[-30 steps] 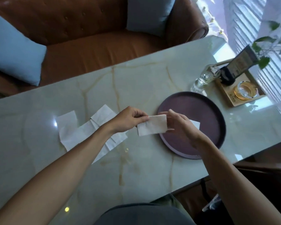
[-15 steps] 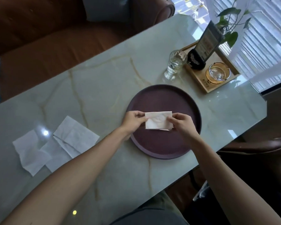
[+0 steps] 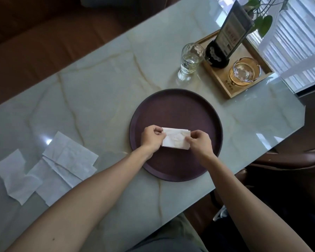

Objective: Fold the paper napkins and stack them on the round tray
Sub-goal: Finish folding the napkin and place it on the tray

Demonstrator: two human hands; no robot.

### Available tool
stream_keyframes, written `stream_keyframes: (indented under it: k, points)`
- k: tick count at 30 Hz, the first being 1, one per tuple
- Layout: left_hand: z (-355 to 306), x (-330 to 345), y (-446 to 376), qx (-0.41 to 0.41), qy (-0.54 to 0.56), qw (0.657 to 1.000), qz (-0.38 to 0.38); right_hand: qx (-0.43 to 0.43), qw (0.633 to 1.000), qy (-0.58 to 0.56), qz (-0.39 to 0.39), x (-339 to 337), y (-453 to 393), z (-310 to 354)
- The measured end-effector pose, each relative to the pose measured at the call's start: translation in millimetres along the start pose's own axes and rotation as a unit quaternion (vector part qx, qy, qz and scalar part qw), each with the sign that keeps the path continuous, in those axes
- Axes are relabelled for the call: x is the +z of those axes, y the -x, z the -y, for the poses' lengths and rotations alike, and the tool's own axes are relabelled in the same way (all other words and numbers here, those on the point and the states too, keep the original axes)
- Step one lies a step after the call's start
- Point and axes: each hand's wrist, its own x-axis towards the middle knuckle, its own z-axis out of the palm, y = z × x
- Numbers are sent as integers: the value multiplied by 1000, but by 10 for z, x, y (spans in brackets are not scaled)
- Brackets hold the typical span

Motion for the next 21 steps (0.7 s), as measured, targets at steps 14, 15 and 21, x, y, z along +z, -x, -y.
stream_keyframes:
  k: [14, 15, 21]
  points:
    - [43, 2, -109, 40, -58, 996, -49, 2, 995, 96, -37, 93, -34, 7]
    - [48, -17, -108, 40, -59, 996, -50, 1, 993, 107, -42, 94, -18, 15]
    - [123, -345, -17, 31, -54, 997, -51, -41, 987, 120, -95, 115, 132, 217]
